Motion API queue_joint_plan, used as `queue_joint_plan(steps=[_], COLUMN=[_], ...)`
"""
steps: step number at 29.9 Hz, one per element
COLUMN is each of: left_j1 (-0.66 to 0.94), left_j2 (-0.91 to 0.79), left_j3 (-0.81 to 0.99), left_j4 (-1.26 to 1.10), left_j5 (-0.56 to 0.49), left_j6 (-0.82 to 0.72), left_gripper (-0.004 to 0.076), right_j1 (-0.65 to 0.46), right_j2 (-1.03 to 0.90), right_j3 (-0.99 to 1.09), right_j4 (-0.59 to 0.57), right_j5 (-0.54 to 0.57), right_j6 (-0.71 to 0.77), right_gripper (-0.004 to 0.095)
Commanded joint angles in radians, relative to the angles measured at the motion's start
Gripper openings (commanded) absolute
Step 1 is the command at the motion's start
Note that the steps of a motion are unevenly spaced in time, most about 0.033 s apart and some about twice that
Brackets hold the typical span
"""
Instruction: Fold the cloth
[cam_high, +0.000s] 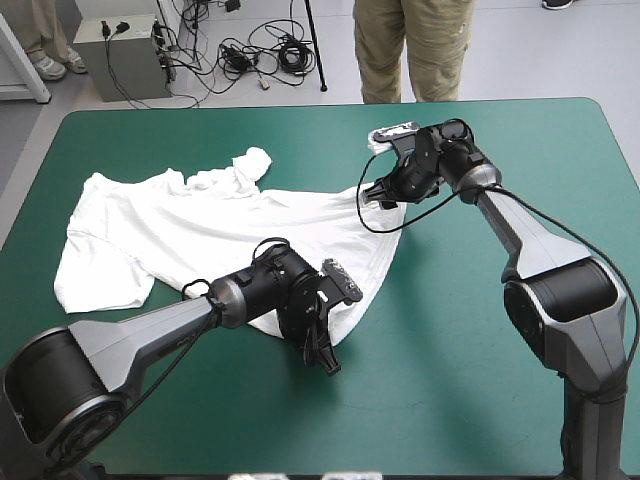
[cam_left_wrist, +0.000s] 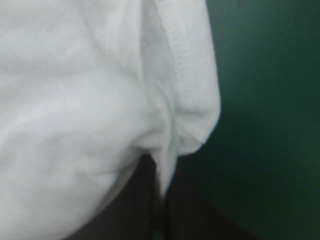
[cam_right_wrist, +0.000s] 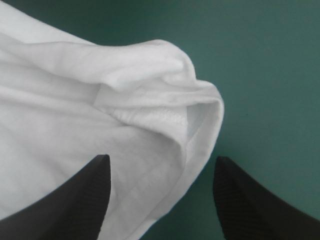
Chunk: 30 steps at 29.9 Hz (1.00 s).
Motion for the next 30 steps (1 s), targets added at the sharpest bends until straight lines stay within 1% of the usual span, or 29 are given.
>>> queue_joint_plan(steps=[1, 10, 11, 12, 13, 15, 17, 18, 19, 24, 30], left_j1=[-0.010, -0.010, -0.010, -0.010, -0.010, -0.010, -0.008, -0.008, -0.005, 0.056, 0.212], left_j2=[-0.014, -0.014, -0.014, -0.014, -0.014, -0.014, -0.014, -0.014, -0.014, -0.018, -0.095], left_j3=[-0.005, -0.005, -0.005, -0.005, -0.005, -0.005, -0.005, -0.007, -0.011, -0.070, -0.166], left_j4=[-0.083, -0.129, -0.134, -0.138, -0.141, -0.147, -0.155, -0.155, -0.146, -0.099, -0.105], left_j5=[0.021, 0.027, 0.027, 0.027, 0.027, 0.027, 0.025, 0.025, 0.025, 0.065, 0.076], left_j6=[0.011, 0.009, 0.009, 0.009, 0.009, 0.009, 0.009, 0.004, -0.006, -0.068, -0.068], left_gripper=[-0.0009, -0.0009, -0.0009, -0.0009, -0.0009, -0.0009, -0.0009, -0.0009, -0.0009, -0.0009, -0.0009], right_j1=[-0.001, -0.001, -0.001, -0.001, -0.001, -0.001, -0.001, -0.001, -0.003, -0.005, -0.024], right_j2=[-0.028, 0.089, 0.101, 0.110, 0.117, 0.123, 0.123, 0.123, 0.123, 0.096, -0.052], right_j3=[-0.050, -0.121, -0.125, -0.124, -0.124, -0.124, -0.125, -0.130, -0.135, -0.196, -0.223], right_j4=[-0.018, -0.032, -0.032, -0.032, -0.030, -0.028, -0.028, -0.025, -0.025, -0.020, -0.013], right_j5=[-0.067, -0.054, -0.044, -0.035, -0.026, -0.004, 0.013, 0.023, 0.038, 0.121, 0.137], right_j6=[0.020, 0.058, 0.070, 0.072, 0.074, 0.074, 0.074, 0.074, 0.077, 0.082, 0.064], right_gripper=[0.0573, 0.0563, 0.0551, 0.0518, 0.0473, 0.0289, 0.0050, -0.0021, -0.0008, -0.0017, -0.0017])
